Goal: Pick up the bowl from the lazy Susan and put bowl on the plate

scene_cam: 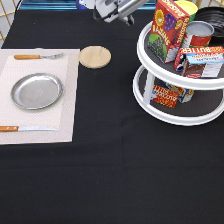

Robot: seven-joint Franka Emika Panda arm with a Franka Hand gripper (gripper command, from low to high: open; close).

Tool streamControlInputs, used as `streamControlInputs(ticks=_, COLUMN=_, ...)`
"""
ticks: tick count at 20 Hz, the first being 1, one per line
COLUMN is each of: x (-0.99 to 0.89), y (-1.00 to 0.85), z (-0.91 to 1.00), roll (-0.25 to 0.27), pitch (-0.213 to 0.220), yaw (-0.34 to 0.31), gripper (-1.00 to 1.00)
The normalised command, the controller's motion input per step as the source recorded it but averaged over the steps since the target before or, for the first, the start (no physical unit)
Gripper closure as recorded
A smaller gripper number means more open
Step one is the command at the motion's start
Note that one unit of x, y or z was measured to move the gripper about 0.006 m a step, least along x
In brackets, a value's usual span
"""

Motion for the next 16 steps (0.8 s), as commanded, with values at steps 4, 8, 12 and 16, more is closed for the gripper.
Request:
streamControlInputs(ticks=4, x=0.0, y=0.11, z=-0.43, roll=0.023, pitch=-0.012, yaw=-0.157, gripper=-1.0)
streamControlInputs(ticks=8, x=0.0, y=0.2, z=-0.35, roll=0.0, pitch=-0.003, yaw=-0.107, gripper=-1.0)
streamControlInputs(ticks=12, x=0.16, y=0.22, z=-0.1, roll=-0.028, pitch=0.002, yaw=-0.053, gripper=-1.0)
streamControlInputs(ticks=16, x=0.46, y=0.13, z=0.0, roll=-0.032, pitch=0.031, yaw=-0.04, gripper=-1.0)
